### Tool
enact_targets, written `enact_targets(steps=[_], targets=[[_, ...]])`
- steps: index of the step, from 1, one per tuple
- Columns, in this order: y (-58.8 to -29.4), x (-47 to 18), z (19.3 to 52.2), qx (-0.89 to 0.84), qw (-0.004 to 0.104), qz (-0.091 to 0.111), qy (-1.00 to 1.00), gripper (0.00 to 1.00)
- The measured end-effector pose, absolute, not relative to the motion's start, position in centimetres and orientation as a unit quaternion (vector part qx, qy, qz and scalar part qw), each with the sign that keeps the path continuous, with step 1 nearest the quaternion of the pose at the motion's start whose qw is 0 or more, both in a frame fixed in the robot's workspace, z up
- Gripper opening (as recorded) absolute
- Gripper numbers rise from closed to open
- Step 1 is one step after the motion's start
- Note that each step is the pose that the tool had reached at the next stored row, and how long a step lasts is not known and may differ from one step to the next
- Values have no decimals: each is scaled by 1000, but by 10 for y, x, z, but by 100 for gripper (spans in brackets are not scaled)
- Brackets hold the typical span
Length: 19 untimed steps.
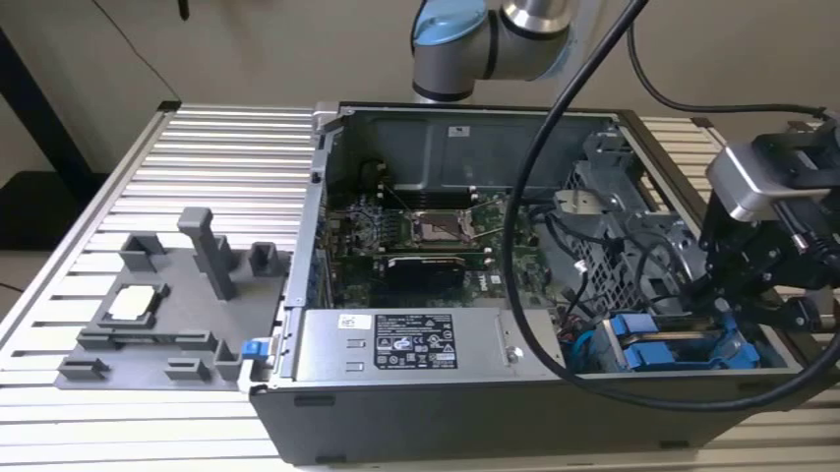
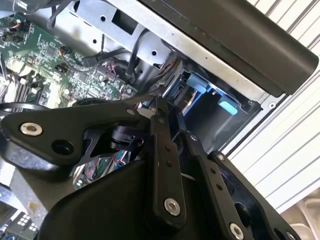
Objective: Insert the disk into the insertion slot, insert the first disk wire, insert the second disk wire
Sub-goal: 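Insert the first disk wire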
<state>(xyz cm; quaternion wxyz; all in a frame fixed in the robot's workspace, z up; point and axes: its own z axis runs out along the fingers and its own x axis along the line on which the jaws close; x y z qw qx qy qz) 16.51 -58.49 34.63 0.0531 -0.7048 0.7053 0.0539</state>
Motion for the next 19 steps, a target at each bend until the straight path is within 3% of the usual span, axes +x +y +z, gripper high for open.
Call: enact_targets(steps=[19], targets=[[-590,169,337,-695,56,58,715,20]])
